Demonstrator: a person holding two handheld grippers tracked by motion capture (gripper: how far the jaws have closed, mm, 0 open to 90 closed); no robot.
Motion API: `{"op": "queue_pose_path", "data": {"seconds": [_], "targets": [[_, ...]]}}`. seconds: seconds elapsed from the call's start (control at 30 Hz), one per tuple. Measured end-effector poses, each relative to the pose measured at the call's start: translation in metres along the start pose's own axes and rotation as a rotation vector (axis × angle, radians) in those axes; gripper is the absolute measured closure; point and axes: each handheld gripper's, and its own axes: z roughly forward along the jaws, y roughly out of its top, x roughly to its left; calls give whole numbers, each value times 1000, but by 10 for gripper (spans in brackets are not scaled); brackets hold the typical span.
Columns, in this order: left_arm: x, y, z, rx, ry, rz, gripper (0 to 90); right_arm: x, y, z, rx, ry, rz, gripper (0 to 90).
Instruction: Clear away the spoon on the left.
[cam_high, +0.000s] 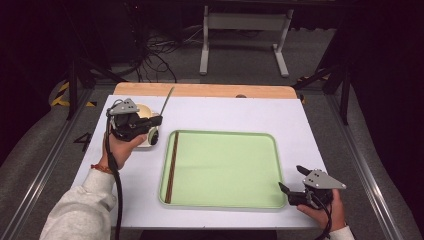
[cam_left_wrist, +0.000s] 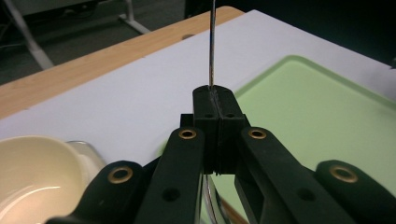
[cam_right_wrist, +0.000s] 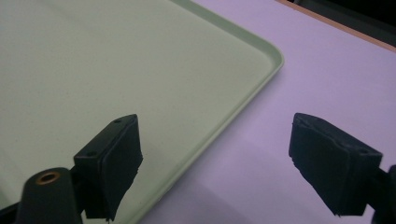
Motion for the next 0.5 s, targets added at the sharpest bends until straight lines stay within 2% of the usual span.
{"op": "queue_pose_path", "data": {"seconds": [0.23,0.37,0.4,0.5], "targets": [[-28,-13,16,17,-86,12,900,0,0,1,1,2,0,173],[-40,-23,28,40,-127,-6,900,1,0,0,1,4,-2,173],[-43,-26,32,53,-132,5,900,0,0,0,1,4,-1,173],[-50,-33,38,66,-157,-16,900,0,0,1,3,4,1,173]]}}
